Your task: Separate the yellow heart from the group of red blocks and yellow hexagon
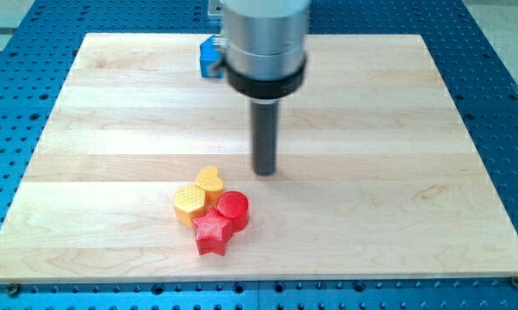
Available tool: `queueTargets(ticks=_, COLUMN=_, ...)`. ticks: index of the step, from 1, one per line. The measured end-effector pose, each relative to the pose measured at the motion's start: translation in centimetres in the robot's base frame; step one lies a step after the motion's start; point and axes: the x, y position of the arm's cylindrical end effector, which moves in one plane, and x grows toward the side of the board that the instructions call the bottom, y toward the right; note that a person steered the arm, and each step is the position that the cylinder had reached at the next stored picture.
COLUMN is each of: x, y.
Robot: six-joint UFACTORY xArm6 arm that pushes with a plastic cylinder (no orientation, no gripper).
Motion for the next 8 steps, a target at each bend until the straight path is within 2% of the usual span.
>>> queueTargets(ticks=1, x=1.6, y=4.1)
queueTargets(ticks=2, x=8.3, y=4.1)
queueTargets(ticks=3, x=13.1, y=3.1)
queueTargets(ticks=4, x=13.4, y=-0.7)
queueTargets(ticks=5, x=12.0, y=-5.8)
queueTargets(ticks=6, x=8.7, y=-9.1)
queueTargets(ticks=8, x=0.1, y=-10.9)
